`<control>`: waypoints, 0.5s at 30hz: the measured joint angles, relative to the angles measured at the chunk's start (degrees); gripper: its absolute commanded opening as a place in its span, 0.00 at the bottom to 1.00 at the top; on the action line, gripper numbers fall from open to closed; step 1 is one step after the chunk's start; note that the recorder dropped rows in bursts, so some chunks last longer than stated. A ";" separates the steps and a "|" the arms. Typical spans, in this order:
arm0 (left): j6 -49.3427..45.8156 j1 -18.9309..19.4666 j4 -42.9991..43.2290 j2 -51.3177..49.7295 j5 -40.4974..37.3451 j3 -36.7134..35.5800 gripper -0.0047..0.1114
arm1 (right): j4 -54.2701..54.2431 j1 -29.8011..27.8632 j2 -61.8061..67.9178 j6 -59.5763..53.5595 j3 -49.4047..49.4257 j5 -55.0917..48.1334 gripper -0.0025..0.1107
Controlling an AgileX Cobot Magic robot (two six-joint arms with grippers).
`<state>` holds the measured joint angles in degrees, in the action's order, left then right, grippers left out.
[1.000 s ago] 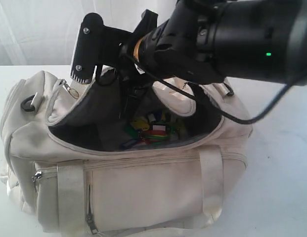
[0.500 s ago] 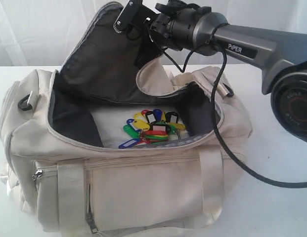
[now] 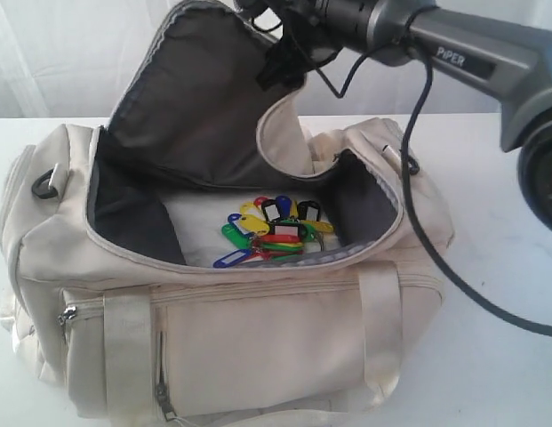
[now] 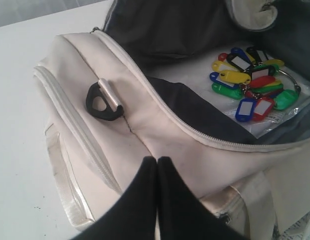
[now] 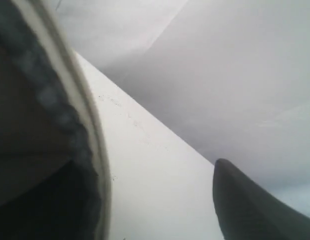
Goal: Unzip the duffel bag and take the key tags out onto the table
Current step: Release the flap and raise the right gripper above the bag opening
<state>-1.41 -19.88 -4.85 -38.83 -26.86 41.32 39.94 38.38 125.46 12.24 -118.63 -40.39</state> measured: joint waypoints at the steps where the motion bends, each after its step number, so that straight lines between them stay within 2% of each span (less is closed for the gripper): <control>1: 0.00 0.00 0.00 0.00 0.00 0.00 0.05 | -0.75 0.00 -1.17 0.32 0.00 -0.66 0.57; 6: -0.12 0.00 0.00 0.00 0.00 0.00 0.05 | -2.45 0.00 -6.25 0.81 -0.11 -3.65 0.52; 15: -0.22 0.00 0.00 0.00 -0.10 0.00 0.05 | -4.22 0.00 -9.00 -1.10 -0.54 -11.72 0.52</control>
<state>-1.63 -19.88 -4.85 -38.83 -26.96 41.32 35.72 38.38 116.45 11.13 -119.17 -52.11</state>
